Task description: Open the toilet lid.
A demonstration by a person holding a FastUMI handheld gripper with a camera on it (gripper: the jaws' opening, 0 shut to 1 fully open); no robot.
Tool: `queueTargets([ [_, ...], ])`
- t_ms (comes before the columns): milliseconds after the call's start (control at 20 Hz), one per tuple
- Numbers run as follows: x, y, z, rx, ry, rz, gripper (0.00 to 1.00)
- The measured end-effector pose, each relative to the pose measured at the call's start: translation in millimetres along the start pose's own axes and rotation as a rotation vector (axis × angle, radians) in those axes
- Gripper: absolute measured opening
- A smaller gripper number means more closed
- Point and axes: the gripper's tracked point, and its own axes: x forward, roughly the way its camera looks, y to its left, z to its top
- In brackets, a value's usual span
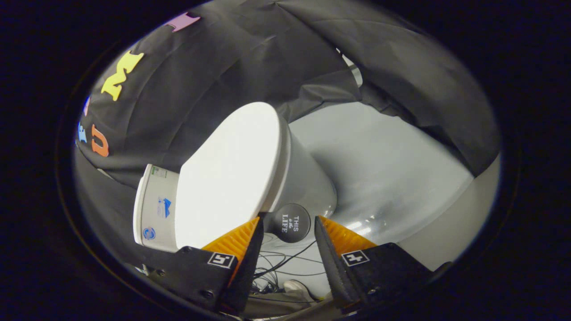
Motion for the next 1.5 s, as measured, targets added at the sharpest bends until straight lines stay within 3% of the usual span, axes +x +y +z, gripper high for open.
queueTargets([
  [200,4,2,2,0.035,-0.001,0.007,0.57],
  [350,0,3,9,0.063,-0.016,0.017,0.52],
  [500,-2,3,11,0.076,-0.040,0.039,0.41],
  [800,-5,7,16,0.231,-0.052,0.078,0.24],
  [1050,-6,8,22,0.195,-0.044,0.035,0.19],
  [1500,-29,34,38,0.211,-0.082,0.044,0.13],
])
